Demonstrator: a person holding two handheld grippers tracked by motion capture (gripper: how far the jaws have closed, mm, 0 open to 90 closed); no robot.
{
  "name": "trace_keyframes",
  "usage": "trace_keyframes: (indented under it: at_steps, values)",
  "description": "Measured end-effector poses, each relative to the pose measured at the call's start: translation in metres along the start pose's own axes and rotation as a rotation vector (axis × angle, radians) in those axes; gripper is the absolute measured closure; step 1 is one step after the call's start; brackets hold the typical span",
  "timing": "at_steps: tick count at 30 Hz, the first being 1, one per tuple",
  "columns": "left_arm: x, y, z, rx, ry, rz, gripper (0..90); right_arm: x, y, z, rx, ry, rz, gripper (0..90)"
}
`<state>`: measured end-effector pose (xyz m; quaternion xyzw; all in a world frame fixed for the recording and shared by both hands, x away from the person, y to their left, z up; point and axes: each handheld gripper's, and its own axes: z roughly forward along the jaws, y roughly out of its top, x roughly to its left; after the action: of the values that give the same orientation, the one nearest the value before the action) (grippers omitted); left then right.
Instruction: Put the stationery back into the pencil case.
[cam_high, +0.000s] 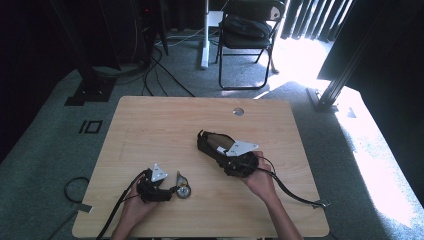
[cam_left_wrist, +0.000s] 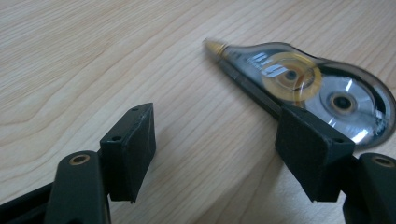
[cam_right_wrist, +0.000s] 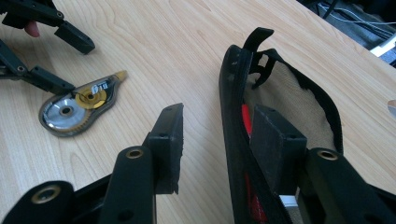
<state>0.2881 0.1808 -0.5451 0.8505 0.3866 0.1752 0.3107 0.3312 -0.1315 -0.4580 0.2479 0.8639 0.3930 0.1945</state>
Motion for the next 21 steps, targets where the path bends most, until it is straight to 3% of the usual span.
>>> trace_keyframes:
  at_steps: [8,21]
  values:
    - [-0.003,0.004,0.005,-0.003,-0.023,0.023,26.7,0.001,0.000,0.002,0.001,0.004,0.000,53.8]
    - [-0.020,0.017,0.017,-0.005,-0.053,0.071,20.8,0.005,-0.001,-0.001,-0.002,0.009,-0.006,53.4]
